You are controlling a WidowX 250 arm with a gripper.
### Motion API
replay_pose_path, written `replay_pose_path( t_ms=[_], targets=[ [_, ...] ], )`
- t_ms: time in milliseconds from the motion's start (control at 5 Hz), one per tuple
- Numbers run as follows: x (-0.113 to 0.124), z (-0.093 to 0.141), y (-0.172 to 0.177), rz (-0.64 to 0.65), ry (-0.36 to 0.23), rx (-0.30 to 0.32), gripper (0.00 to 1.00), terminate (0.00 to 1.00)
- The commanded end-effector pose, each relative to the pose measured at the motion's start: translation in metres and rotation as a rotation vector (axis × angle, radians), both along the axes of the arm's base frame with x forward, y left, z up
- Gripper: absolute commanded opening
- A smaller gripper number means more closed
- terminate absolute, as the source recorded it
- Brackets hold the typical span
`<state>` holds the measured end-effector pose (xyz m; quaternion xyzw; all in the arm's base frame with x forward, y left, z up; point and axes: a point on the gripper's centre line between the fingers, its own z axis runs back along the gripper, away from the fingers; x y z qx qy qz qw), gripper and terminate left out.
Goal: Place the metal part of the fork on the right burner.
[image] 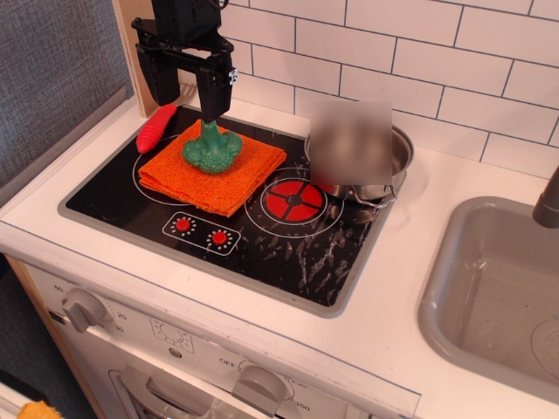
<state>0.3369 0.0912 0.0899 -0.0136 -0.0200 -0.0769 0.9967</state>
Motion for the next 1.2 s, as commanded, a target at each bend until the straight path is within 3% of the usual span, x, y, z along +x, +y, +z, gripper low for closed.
replay_pose_path(
  t_ms=[0,200,400,600,1000],
  targets=[
    [0.0,0.0,0.0,0.0,0.0,0.0,1.0,0.0],
    [0.012,0.01,-0.014,0.001,-0.016,-0.015,1.0,0.0],
    [0.02,0.01,0.002,0.083,-0.023,-0.024,1.0,0.0],
    [0.014,0.004,0.043,0.194,-0.034,-0.008,1.0,0.0],
    [0.011,-0.013,0.081,0.341,-0.016,0.082,1.0,0.0]
  ],
)
